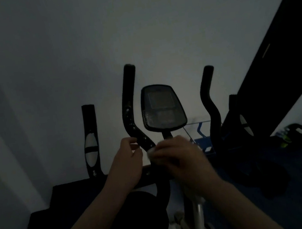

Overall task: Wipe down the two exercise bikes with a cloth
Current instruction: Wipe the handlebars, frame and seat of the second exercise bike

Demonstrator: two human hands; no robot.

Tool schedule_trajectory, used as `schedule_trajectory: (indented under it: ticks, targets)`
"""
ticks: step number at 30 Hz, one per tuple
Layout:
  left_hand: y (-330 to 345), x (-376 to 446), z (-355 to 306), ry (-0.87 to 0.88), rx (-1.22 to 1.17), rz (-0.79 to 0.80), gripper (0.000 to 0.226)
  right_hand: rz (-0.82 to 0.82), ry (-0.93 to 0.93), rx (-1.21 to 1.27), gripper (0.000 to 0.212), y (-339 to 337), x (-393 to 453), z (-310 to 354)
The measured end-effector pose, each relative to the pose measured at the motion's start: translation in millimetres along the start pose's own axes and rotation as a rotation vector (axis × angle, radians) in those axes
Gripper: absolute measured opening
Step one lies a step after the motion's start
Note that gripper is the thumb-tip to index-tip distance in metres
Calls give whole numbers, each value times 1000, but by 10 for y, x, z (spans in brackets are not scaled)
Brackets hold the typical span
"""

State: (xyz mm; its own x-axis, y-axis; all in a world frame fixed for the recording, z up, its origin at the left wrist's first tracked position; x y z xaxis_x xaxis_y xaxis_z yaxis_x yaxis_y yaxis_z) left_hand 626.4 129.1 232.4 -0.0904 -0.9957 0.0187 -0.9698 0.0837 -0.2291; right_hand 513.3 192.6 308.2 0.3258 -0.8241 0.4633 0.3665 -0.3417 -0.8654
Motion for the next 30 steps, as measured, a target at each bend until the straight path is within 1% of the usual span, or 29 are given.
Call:
schedule_trajectory:
  ticks: [1, 3, 5, 7, 9, 10, 12, 13, 14, 15, 16, 17, 18, 19, 20, 21, 22, 23, 24, 25, 26, 27, 28, 30]
  targets:
    - [-11, 26, 41, -57, -105, -34, 21, 9, -32, -40, 17, 135, -2, 46]
    - [-2, 24, 104, -120, -237, -72, 23, -71, -49, -21, 19, 250, -65, 50]
    - [17, -10, 95, -106, -243, -80, 27, -170, -33, 23, 24, 266, -111, -2]
    - [23, -32, 63, -65, -223, -88, 28, -225, 7, 69, 26, 244, -45, -59]
    - [23, -38, 50, -47, -209, -92, 25, -293, 110, 132, 20, 200, 35, -143]
    - [17, -31, 44, -44, -205, -95, 24, -347, 205, 218, 16, 183, 30, -232]
    - [2, -28, 16, -20, -140, -84, 24, -502, 420, 511, 14, 126, -85, -446]
    - [-17, -46, -24, 15, -60, -70, 28, -546, 451, 611, 16, 111, -143, -507]
    - [-55, -70, -78, 62, 36, -62, 32, -537, 375, 606, 18, 62, -138, -459]
    - [-136, -104, -148, 118, 131, -82, 37, -459, 220, 495, 20, 43, -90, -305]
    - [-260, -143, -234, 185, 221, -134, 39, -351, 71, 333, 21, 89, -49, -128]
    - [-410, -195, -341, 269, 310, -210, 41, -281, -65, 215, 18, 162, -23, -18]
    - [-561, -247, -447, 349, 389, -291, 43, -235, -157, 155, 15, 224, 25, 20]
    - [-695, -272, -510, 406, 450, -359, 45, -216, -209, 132, 13, 257, 102, 10]
    - [-819, -264, -519, 427, 482, -414, 48, -230, -231, 129, 13, 251, 172, -12]
    - [-936, -220, -478, 410, 482, -454, 53, -258, -208, 141, 13, 240, 236, -47]
    - [-1032, -153, -394, 357, 452, -470, 59, -306, -137, 179, 12, 212, 276, -106]
    - [-1095, -71, -286, 281, 394, -463, 64, -368, -8, 251, 13, 185, 279, -207]
    - [-1123, 5, -182, 212, 323, -445, 67, -435, 167, 354, 15, 177, 240, -348]
    - [-1131, 72, -99, 171, 261, -426, 69, -479, 324, 490, 15, 225, 177, -480]
    - [-1129, 130, -43, 154, 215, -408, 69, -500, 426, 605, 14, 293, 110, -573]
    - [-1129, 175, -3, 148, 179, -395, 68, -509, 426, 631, 14, 303, 74, -585]
    - [-1134, 211, 20, 149, 152, -387, 66, -499, 328, 549, 15, 253, 85, -516]
    - [-1161, 256, 39, 163, 122, -383, 60, -421, 52, 310, 15, 191, 175, -264]
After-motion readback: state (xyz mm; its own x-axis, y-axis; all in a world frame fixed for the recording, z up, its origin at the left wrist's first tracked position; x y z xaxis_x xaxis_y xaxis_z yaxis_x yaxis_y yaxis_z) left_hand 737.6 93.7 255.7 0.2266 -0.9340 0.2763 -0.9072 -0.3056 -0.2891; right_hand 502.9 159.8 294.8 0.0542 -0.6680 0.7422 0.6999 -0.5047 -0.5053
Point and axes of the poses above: each hand's wrist, its own x-axis towards the middle knuckle, its own y-axis out of the palm, z = x × y, the point moved 10 cm from there along x, towards the middle knuckle, and after that the axes turned 4 degrees about -x, right-handed, at the moved point
